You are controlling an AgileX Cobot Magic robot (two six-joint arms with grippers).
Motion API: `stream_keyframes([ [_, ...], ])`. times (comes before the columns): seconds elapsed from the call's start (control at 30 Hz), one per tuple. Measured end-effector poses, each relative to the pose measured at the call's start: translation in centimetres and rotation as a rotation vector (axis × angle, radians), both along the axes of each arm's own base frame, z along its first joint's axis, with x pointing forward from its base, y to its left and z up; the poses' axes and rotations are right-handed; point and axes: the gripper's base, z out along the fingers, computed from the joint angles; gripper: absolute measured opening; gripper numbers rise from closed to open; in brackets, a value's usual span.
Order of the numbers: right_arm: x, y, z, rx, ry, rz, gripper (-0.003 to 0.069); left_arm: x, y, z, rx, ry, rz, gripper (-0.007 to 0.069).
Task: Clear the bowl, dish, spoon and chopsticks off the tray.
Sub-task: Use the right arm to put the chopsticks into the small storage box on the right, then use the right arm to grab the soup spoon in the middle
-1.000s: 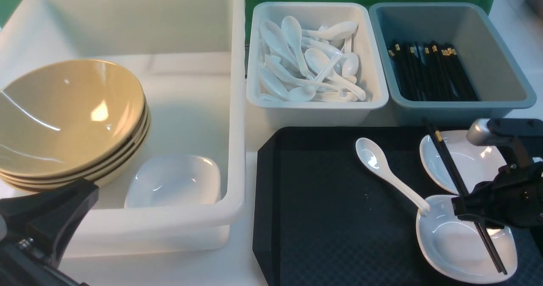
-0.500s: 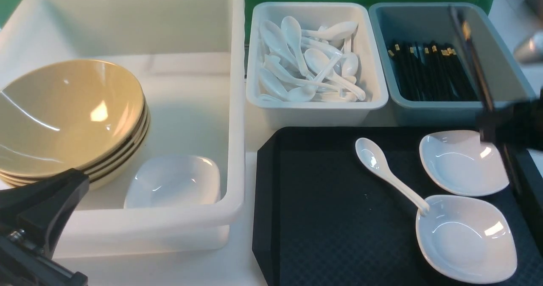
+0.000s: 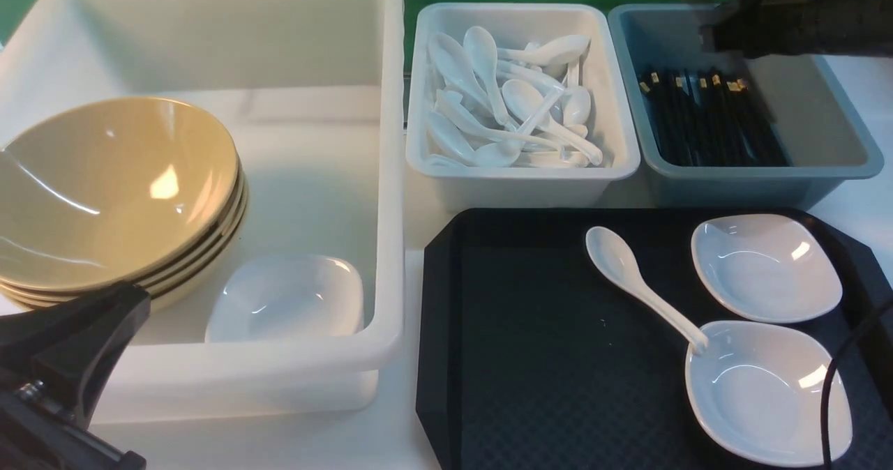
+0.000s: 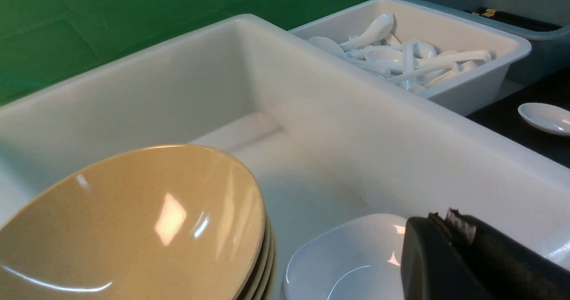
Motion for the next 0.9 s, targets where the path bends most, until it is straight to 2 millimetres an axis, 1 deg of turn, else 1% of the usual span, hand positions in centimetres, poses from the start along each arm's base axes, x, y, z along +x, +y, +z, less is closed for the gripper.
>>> stream_keyframes([
  [0.03, 0.2, -0.4, 0.1, 0.018, 0.025, -0.008, 0.0335, 0.0, 0.0, -0.1, 0.001, 0.006, -0.006, -0.0008],
  [0.1, 0.1, -0.8, 0.3, 0.053, 0.070, -0.018, 0.0385, 0.0, -0.1, -0.1, 0.002, 0.010, -0.009, -0.0008],
  [0.17, -0.4, -1.0, 0.8, 0.077, 0.138, -0.003, 0.0424, 0.0, -0.1, -0.3, 0.002, 0.014, -0.009, -0.0008],
  [0.23, -1.6, -0.7, 1.1, 0.082, 0.228, 0.039, 0.0436, 0.0, 0.0, -0.5, 0.003, 0.018, -0.004, -0.0008],
  [0.3, -2.3, -0.3, 1.0, 0.083, 0.296, 0.070, 0.0436, 0.0, 0.0, -0.6, 0.002, 0.015, 0.005, -0.0008],
  [0.33, -3.2, 0.1, 0.8, 0.083, 0.376, 0.109, 0.0433, 0.1, 0.1, -0.7, 0.000, 0.013, 0.011, -0.0008],
  [0.37, -4.3, 0.8, 0.0, 0.077, 0.468, 0.152, 0.0424, 0.1, 0.1, -0.7, -0.004, 0.009, 0.018, -0.0008],
  [0.4, -4.9, 1.3, -0.7, 0.070, 0.516, 0.175, 0.0419, 0.1, 0.2, -0.7, -0.006, 0.006, 0.024, -0.0008],
  [0.43, -5.3, 1.8, -1.3, 0.063, 0.556, 0.199, 0.0415, 0.2, 0.2, -0.7, -0.009, 0.005, 0.027, -0.0008],
  [0.47, -5.5, 2.0, -1.6, 0.060, 0.567, 0.206, 0.0415, 0.1, 0.2, -0.7, -0.011, 0.005, 0.026, -0.0008],
  [0.5, -6.1, 2.6, -2.5, 0.051, 0.611, 0.230, 0.0412, 0.2, 0.2, -0.8, -0.015, 0.005, 0.028, -0.0008],
  [0.53, -7.3, 3.8, -4.3, 0.020, 0.675, 0.282, 0.0408, 0.2, 0.2, -0.7, -0.023, 0.005, 0.029, -0.0008],
  [0.6, -8.6, 5.4, -6.8, -0.036, 0.712, 0.344, 0.0405, 0.2, 0.2, -0.7, -0.032, 0.004, 0.032, -0.0008],
  [0.63, -8.8, 5.8, -7.2, -0.050, 0.712, 0.361, 0.0405, 0.2, 0.2, -0.7, -0.033, 0.003, 0.033, -0.0008],
  [0.7, -9.2, 7.1, -9.3, -0.116, 0.684, 0.409, 0.0405, 0.2, 0.2, -0.6, -0.044, 0.003, 0.035, -0.0008],
  [0.8, -8.8, 7.9, -10.8, -0.154, 0.641, 0.428, 0.0402, 0.2, 0.2, -0.6, -0.049, 0.004, 0.035, -0.0008],
  [0.9, -8.1, 7.9, -12.0, -0.180, 0.621, 0.423, 0.0384, 0.2, 0.2, -0.6, -0.049, 0.004, 0.035, -0.0008],
])
